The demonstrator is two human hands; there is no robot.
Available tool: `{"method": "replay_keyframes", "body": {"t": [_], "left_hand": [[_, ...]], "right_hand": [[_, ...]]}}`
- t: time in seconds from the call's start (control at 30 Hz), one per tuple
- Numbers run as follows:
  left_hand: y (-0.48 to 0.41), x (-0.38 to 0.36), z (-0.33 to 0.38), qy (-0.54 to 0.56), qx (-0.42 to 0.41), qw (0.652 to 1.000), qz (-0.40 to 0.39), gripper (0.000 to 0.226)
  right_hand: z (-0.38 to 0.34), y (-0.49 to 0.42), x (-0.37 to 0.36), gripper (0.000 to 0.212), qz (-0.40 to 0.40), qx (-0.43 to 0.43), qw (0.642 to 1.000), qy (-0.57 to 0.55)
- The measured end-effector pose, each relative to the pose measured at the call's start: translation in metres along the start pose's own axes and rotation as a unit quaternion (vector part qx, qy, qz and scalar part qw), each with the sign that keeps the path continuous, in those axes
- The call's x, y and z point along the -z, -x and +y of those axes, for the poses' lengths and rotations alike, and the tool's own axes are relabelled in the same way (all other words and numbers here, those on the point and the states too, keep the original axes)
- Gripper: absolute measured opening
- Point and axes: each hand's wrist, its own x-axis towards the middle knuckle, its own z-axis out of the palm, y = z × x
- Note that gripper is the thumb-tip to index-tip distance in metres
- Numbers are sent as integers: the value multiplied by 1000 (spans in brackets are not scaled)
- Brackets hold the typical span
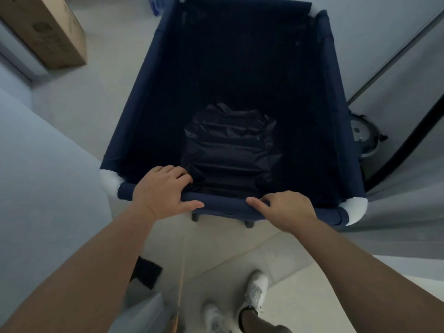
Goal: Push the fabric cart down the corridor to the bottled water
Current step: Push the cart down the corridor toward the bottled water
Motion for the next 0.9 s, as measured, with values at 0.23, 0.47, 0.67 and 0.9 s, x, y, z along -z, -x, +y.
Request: {"method": "replay_keyframes", "body": {"t": [0.23,0.47,0.67,0.9], "left_hand": [[-42,-1,-26,0,-3,1000,-4,87],[-96,4,-48,-8,5,1000,-23,89],[-149,7,-72,-9,-2,1000,-26,90],[-212,13,-120,-11,-14,999,-37,93]], "right_hand": [[8,-48,15,91,1,9,1000,-18],[23,-98,37,97,6,5,1000,-17],[31,-147,61,96,12,-8,1000,-2],[25,-214,92,92,1,-34,999,-9]]}}
